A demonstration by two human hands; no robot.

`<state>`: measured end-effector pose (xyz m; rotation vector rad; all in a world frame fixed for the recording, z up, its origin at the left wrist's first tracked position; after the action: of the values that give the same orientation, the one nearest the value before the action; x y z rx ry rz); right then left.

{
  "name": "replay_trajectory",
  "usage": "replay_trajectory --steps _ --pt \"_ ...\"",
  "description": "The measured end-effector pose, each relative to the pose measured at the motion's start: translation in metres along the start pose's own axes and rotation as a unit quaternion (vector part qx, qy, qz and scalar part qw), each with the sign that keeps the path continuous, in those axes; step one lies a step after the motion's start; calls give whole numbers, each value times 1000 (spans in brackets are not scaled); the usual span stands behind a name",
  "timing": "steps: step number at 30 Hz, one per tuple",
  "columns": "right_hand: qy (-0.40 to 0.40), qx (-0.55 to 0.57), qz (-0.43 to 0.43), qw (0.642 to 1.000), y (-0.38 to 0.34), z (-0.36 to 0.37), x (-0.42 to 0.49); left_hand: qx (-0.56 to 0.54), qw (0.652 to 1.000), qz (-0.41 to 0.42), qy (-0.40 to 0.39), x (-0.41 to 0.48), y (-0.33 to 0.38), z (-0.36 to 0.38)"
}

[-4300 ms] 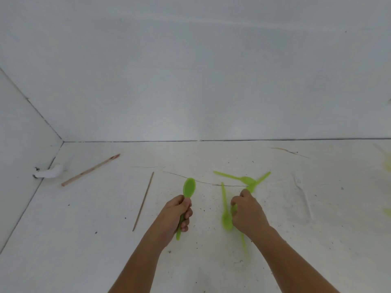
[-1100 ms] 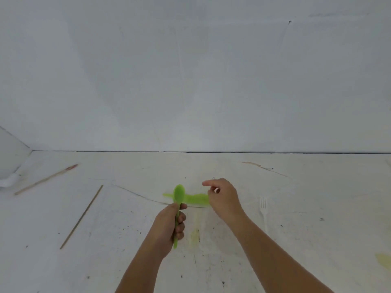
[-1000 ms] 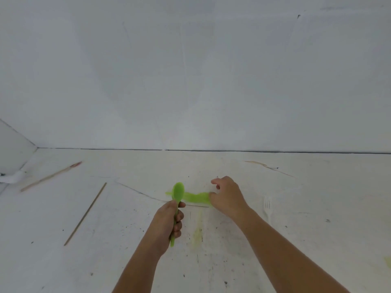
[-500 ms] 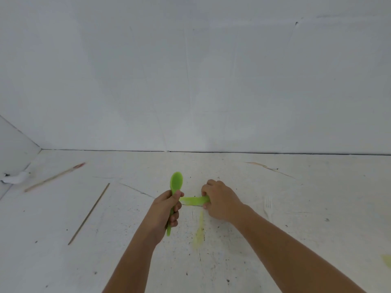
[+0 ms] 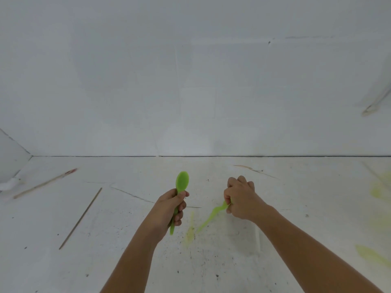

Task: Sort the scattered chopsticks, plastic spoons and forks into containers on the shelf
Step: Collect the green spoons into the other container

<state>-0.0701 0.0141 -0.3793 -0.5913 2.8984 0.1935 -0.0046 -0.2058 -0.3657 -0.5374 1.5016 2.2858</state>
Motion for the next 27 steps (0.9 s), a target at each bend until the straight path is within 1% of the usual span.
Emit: replay_trajectory --steps 4,7,9,11,13,15,17,19,21,23,27 --pt "32 -57 -18 998 11 -5 -11 14 999 -20 -25 -2 -14 21" --pt "99 -87 -24 991 15 -15 -20 24 999 -24 -31 -1 -25 26" --pt "142 -97 -3 985 20 -27 -31 37 998 -20 -43 -2 -30 33" --pt "198 -47 19 979 25 -42 -47 50 997 -18 -54 -2 -35 41" --pt "218 72 43 972 23 -57 -74 61 996 -16 -71 -3 -39 54" --pt "191 192 90 958 21 -67 -100 65 991 -22 -113 -4 -46 81" --pt "184 259 131 939 22 -70 -121 51 984 -43 -164 -8 -60 118" --pt "202 306 202 908 36 -69 -136 26 979 -67 -193 -13 -74 151" --pt "227 360 303 853 59 -61 -157 25 975 -73 -210 -19 -86 182" --pt "243 398 378 800 78 -52 -181 40 972 -78 -216 -24 -100 211" --pt "289 454 449 714 119 -38 -222 58 964 -101 -238 -39 -127 273"
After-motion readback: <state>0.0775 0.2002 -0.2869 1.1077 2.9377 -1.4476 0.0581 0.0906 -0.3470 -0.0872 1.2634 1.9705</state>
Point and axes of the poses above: each hand's wrist, its own x-axis towards the middle knuckle, its own z-axis out of the palm, y = z × x, the point moved 8 cm from there along x, towards the middle knuckle, and after that the axes turned 15 degrees about -x, right-handed, at the moved point
